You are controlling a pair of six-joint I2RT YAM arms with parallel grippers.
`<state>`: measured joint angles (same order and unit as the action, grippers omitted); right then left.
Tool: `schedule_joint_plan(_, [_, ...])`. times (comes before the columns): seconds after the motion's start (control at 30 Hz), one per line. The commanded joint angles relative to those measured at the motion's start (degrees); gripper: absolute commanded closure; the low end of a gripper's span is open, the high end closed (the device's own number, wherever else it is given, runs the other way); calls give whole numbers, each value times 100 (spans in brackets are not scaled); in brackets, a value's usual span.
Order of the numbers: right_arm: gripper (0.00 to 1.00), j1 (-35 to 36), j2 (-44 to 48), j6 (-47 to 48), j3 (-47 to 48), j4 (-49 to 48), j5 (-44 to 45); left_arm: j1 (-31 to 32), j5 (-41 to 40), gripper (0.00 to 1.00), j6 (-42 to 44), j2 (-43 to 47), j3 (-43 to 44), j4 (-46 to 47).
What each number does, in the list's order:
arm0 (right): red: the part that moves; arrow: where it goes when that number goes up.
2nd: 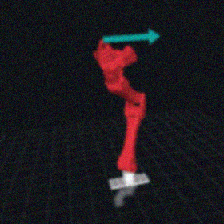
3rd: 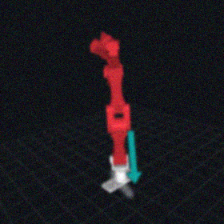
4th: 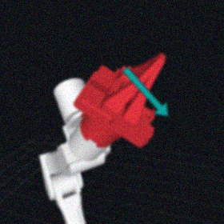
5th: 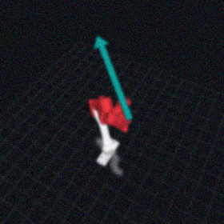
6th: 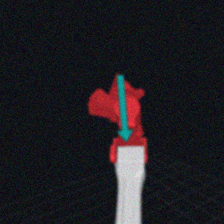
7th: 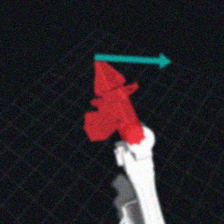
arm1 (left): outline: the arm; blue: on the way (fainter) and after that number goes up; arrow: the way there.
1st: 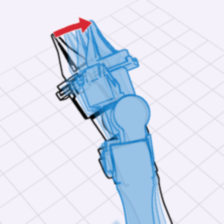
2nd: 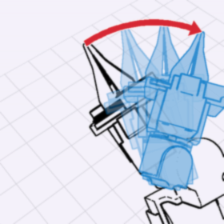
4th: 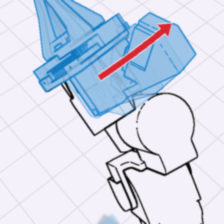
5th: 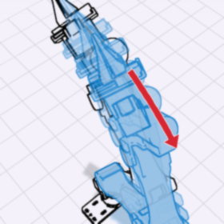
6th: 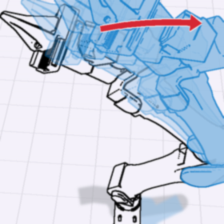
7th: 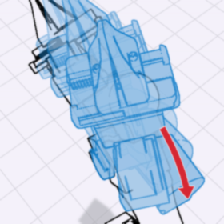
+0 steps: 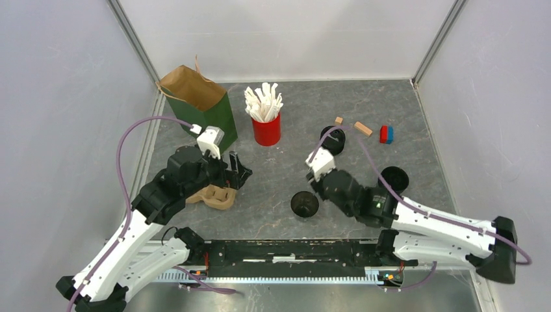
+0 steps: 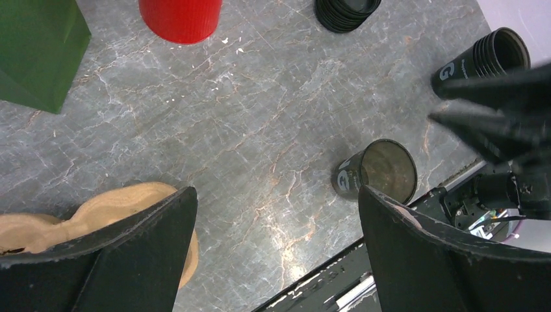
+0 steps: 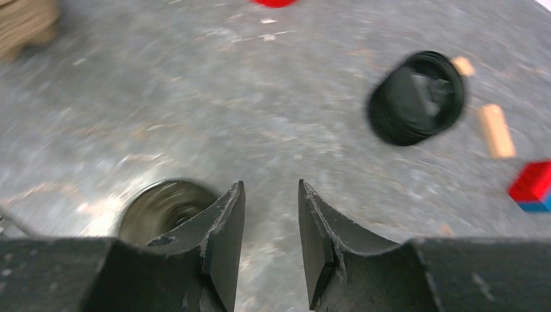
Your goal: Pack the takeout coffee
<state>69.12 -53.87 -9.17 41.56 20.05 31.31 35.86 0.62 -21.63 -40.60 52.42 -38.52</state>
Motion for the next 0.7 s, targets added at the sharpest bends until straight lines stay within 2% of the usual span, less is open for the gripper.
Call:
schedule_joint_plan(0.0, [58,-1180,19,305,162,-358,58,18,289,0,382,96,-66,369])
schedule_joint_plan(0.13, [59,-2017,-572,806,437,-653,-229,18,521,0,464,83,-22,442])
schedule_joint_plan(0.33, [61,-2935,-1661,806,920,-1218,-837,18,548,0,415,165,-203,438])
schedule_joint_plan(0.53, [63,-3305,-2536,158,1100,-1885,-1111,18,551,0,383,313,-233,447])
schedule_joint_plan(0.67, [66,-3335,-3114,105,1556,-1813,-961,18,510,0,380,365,-250,442])
